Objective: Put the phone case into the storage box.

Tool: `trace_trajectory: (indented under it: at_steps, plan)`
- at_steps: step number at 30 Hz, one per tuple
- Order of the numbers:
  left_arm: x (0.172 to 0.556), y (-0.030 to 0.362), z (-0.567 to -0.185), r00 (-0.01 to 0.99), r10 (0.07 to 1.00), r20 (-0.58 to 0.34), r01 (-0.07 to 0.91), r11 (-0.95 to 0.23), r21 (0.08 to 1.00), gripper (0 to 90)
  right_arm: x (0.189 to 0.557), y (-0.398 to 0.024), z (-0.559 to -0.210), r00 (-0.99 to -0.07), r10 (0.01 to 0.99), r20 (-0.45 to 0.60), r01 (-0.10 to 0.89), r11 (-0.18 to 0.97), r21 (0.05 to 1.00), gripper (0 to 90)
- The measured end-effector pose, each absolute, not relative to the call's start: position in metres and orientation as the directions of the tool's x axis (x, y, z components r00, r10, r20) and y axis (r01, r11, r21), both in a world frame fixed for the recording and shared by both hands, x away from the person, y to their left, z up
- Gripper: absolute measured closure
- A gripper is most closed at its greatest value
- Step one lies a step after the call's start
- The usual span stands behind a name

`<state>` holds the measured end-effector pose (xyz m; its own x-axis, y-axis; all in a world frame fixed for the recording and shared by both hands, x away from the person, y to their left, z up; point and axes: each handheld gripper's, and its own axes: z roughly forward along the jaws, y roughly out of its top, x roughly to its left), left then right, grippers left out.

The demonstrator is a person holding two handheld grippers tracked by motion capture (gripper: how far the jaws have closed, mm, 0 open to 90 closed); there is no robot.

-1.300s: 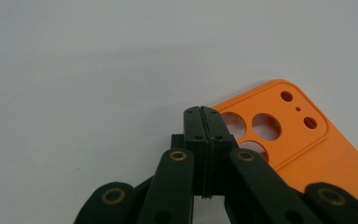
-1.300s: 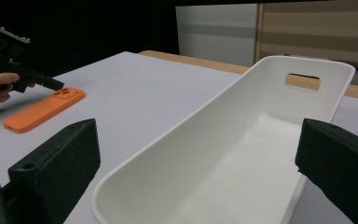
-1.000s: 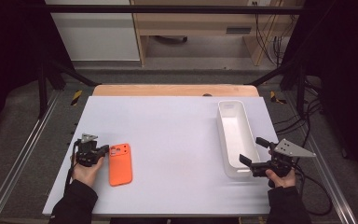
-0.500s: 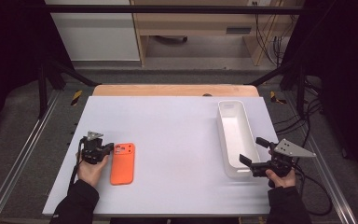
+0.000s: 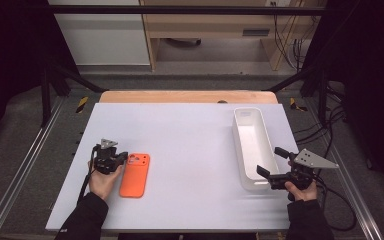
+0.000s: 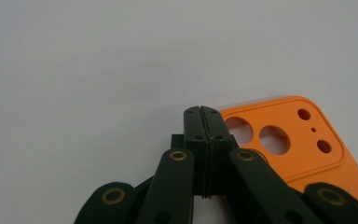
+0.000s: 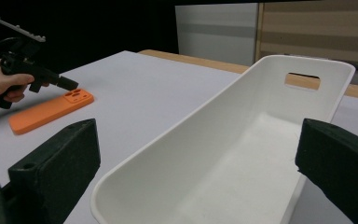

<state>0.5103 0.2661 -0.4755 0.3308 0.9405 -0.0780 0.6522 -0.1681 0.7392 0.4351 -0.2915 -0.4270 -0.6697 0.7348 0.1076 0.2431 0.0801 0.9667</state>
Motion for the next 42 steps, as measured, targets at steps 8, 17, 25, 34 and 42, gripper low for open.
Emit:
trace_trajectory:
  at_steps: [8,17,25,34,42]
  plan:
    - [0.51,0.259,-0.475,0.355,0.933,-0.058,0.642,-0.198,0.74,89.8,0.435,-0.291,-0.427,-0.67,0.734,0.108,0.243,0.08,0.967,0.5]
    - [0.51,0.247,-0.475,0.393,0.918,-0.055,0.632,-0.226,0.742,89.8,0.435,-0.291,-0.427,-0.67,0.735,0.107,0.243,0.08,0.967,0.4]
    - [0.507,0.233,-0.475,0.45,0.892,-0.051,0.612,-0.266,0.744,89.8,0.435,-0.291,-0.427,-0.67,0.735,0.108,0.245,0.081,0.966,0.4]
    - [0.504,0.223,-0.474,0.5,0.865,-0.04,0.59,-0.306,0.747,89.7,0.435,-0.292,-0.427,-0.671,0.734,0.106,0.241,0.081,0.967,0.4]
    - [0.502,0.229,-0.466,0.51,0.858,-0.057,0.567,-0.286,0.773,85.8,0.434,-0.292,-0.427,-0.668,0.736,0.107,0.243,0.08,0.967,0.4]
